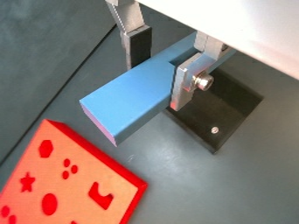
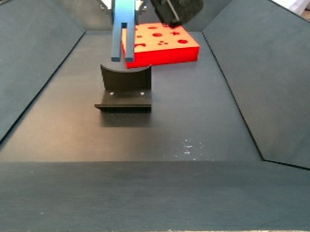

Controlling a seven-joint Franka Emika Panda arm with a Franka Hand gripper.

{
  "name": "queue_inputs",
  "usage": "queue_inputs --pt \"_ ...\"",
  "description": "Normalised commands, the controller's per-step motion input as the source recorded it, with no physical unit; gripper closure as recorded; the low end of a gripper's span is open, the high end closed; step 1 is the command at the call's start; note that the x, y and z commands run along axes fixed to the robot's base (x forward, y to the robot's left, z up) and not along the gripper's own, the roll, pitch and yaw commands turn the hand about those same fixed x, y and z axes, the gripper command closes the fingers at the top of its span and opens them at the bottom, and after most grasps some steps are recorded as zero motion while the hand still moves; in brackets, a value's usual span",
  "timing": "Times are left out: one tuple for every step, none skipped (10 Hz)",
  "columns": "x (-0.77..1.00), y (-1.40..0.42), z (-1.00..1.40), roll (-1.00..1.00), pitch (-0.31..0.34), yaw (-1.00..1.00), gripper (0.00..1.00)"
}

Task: Pick up the double-square object. Move up. Place the double-square object on the fixture. Regrasp the double-square object. Move to above the board. Insert the double-square object.
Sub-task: Place the double-square object on the fixture.

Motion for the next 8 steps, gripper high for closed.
queue_inputs --pt "0.08 0.04 -0.01 -0.31 0.073 -0.11 1.0" --pt "0.07 0.03 0.0 -0.21 0.051 -0.1 1.0" --pt "0.13 0.13 -1.0 -1.0 0.172 -0.11 1.0" --pt "0.14 0.14 -1.0 -1.0 0.163 -0.13 1.0" --pt "0.14 0.14 -1.0 -1.0 0.18 -0.15 1.0" --pt "0.16 0.14 -1.0 -0.86 0.164 -0.17 1.0" --pt "0.16 0.14 -1.0 -0.75 0.137 -0.18 1.0" --pt "0.16 0.14 -1.0 -0.47 0.071 -0.19 1.0"
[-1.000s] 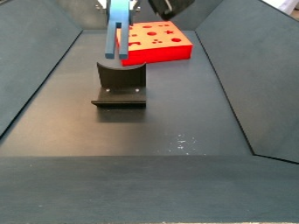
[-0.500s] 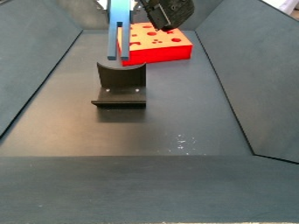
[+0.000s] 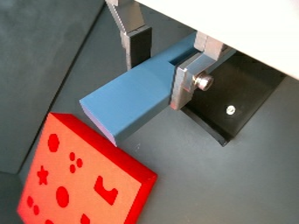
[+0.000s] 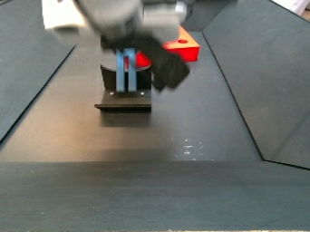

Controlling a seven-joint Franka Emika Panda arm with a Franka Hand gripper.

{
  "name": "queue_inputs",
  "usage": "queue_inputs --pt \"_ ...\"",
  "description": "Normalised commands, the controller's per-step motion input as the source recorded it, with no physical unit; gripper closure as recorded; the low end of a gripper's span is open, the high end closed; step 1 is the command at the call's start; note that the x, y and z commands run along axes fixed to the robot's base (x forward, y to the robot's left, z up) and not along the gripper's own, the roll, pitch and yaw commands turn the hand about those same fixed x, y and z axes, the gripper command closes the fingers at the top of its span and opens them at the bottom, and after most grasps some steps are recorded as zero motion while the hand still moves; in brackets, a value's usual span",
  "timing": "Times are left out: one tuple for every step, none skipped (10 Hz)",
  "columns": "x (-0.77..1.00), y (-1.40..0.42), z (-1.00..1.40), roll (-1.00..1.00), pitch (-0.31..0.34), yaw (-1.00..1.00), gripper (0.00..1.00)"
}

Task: Pick up the double-square object. Move up. Place the double-square object on the fixture. Regrasp the double-square object. Move to above the board. Insert the double-square object.
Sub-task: Place the double-square object on the fixture, then regrasp the double-square object.

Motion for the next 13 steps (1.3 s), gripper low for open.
queue_inputs --pt "0.17 0.14 -1.0 -0.35 0.052 -0.19 1.0" --pt "0.18 0.13 -1.0 -0.21 0.014 -0.17 1.0" --pt "0.15 0.11 -0.79 -0.17 -0.011 -0.16 1.0" --pt "0.1 0.15 -0.6 -0.11 -0.045 -0.13 1.0" --pt "0.09 0.16 -0.58 -0.1 -0.054 -0.13 1.0" --pt "0.09 0.16 -0.58 -0.1 -0.054 -0.13 1.0" --pt "0.09 0.19 -0.57 -0.1 -0.06 -0.12 1.0" --pt "0.1 0.19 -0.55 -0.1 -0.064 -0.12 1.0" --pt "0.1 0.19 -0.54 -0.1 -0.065 -0.12 1.0" --pt "0.0 0.0 0.0 0.0 0.0 0.0 0.0" --pt "0.0 0.0 1.0 -0.02 -0.039 -0.01 0.0" --pt "0.0 0.0 1.0 -0.01 -0.038 -0.01 0.0" --pt "-0.02 0.01 1.0 0.01 -0.029 0.01 0.0"
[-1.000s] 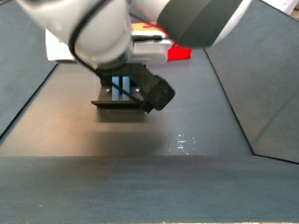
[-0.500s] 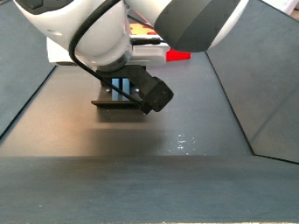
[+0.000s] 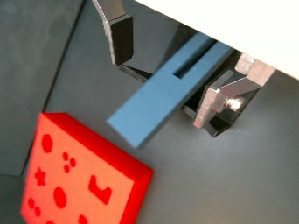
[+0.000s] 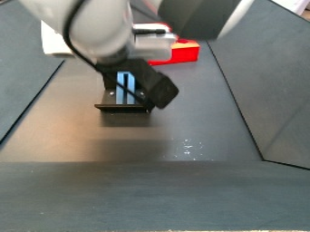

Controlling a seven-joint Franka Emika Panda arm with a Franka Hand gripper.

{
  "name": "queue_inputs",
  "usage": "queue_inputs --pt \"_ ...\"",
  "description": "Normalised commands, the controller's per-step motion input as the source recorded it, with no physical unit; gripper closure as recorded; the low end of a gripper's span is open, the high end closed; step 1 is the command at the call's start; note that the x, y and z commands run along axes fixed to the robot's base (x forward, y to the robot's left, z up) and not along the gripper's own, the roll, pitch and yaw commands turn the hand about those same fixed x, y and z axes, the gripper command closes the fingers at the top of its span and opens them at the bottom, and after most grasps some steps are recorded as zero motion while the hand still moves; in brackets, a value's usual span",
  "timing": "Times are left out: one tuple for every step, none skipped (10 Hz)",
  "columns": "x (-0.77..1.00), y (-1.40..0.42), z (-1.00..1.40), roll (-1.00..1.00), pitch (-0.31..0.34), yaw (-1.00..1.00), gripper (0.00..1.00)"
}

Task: Pick up the double-square object. Move up. Place the double-square object on the fixture. Regrasp the double-square object. Move to above the board. Insert the double-square object.
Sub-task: Regrasp the double-square object.

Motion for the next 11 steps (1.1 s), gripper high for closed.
queue_inputs --pt "-0.03 0.01 1.0 0.02 -0.02 0.02 0.0" --pt "-0.04 0.01 1.0 0.03 -0.005 0.03 0.0" --pt "-0.04 0.01 0.91 0.03 0.012 0.03 0.0" --pt "-0.04 0.01 0.67 0.02 0.038 0.03 0.0" --pt "-0.03 0.01 0.48 0.03 0.054 0.02 0.0" --pt "-0.03 0.01 0.36 0.03 0.063 0.02 0.0" --pt "0.01 -1.0 0.82 1.0 0.071 0.03 0.0" --pt "0.01 -1.0 0.75 1.0 0.07 0.03 0.0" --pt "-0.01 -1.0 0.71 1.0 0.063 0.03 0.0" --pt "-0.05 -0.99 0.63 1.0 0.056 0.03 0.0" --pt "-0.06 -0.81 0.4 1.0 0.052 0.03 0.0"
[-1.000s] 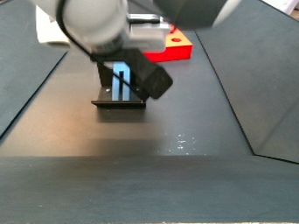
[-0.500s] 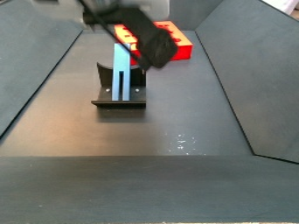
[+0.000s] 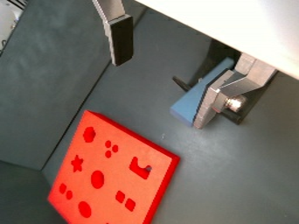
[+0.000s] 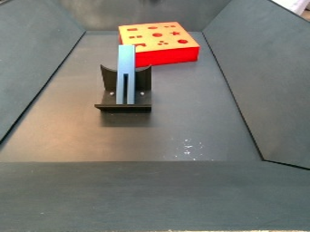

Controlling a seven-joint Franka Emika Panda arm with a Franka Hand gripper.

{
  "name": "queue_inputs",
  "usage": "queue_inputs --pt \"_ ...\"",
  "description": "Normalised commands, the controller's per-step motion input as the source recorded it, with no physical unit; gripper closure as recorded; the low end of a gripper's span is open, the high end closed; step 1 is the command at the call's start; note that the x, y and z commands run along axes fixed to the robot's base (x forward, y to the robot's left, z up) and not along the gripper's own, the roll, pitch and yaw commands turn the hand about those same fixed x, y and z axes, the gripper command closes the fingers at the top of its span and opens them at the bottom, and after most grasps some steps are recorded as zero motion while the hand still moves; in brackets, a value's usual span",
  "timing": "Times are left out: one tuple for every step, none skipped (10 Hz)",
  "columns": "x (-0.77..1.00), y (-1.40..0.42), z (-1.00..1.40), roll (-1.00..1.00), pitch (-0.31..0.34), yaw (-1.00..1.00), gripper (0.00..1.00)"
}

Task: Pick up the double-square object. Move up. Place the double-square object on the fixture. Regrasp the double-square object. Move to above the board. Insert the double-square object.
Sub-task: Regrasp the double-square object.

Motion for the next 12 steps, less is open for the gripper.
queue_inputs --pt "-0.03 -0.56 0.15 1.0 0.049 0.03 0.0" --pt "-0.01 -0.36 0.08 1.0 0.049 0.03 0.0" --pt "-0.02 -0.09 0.06 1.0 0.048 0.03 0.0" --pt "-0.02 -0.04 0.04 1.0 0.048 0.03 0.0" --pt "-0.01 -0.04 0.02 1.0 0.043 0.03 0.0" --pt "-0.01 -0.04 0.01 1.0 0.042 0.03 0.0" --pt "0.0 -0.03 0.02 1.0 0.038 0.03 0.0" --pt "0.0 -0.02 0.01 1.0 0.037 0.03 0.0" --pt "0.01 -0.02 0.01 1.0 0.036 0.03 0.0" --pt "0.01 -0.02 0.01 1.0 0.04 0.03 0.0" --pt "0.01 -0.02 0.01 1.0 0.045 0.03 0.0" --pt "0.02 -0.02 0.01 1.0 0.053 0.04 0.0"
